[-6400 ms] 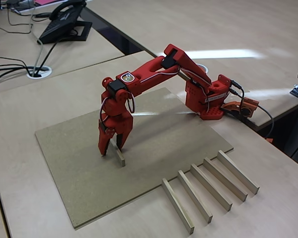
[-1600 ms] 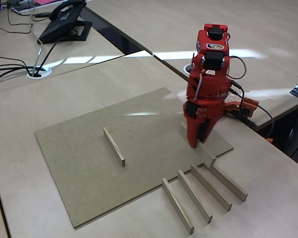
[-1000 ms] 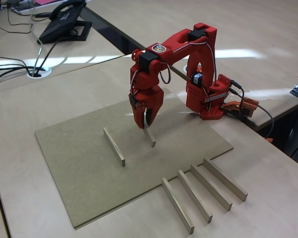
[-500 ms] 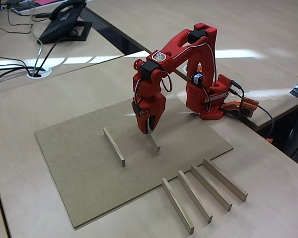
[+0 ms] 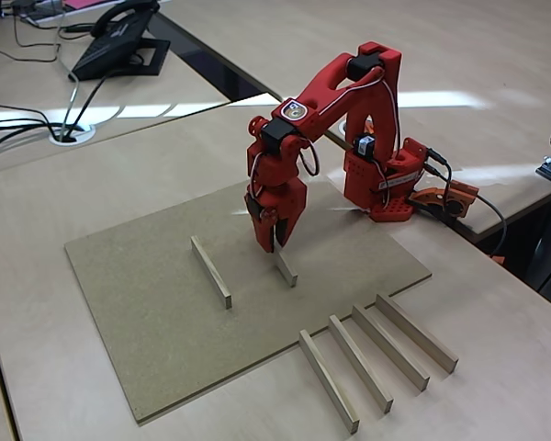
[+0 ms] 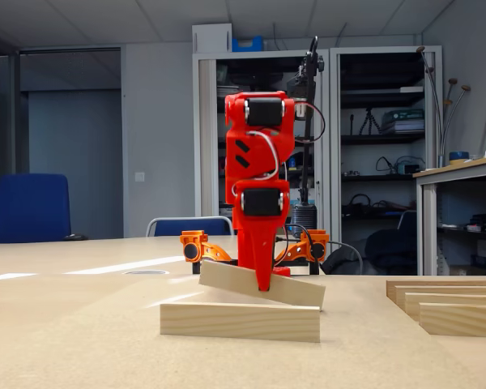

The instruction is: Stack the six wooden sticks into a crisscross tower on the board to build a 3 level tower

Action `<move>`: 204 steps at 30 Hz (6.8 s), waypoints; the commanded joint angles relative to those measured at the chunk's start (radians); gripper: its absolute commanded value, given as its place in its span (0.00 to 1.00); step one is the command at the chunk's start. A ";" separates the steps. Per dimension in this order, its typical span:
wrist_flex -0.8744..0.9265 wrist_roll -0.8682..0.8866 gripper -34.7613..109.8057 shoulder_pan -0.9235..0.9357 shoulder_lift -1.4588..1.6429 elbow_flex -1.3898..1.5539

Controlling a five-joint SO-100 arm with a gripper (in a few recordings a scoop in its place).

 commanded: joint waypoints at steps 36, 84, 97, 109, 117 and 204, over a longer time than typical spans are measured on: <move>-0.003 0.000 0.37 0.061 -0.017 0.051; 0.067 0.867 0.31 -0.781 -0.058 -0.374; -0.081 1.074 0.34 -0.969 -0.067 -0.267; -0.210 1.058 0.35 -0.966 -0.037 -0.097; -0.268 1.048 0.35 -0.956 -0.055 -0.057; 0.196 1.282 0.24 0.189 -0.055 -0.423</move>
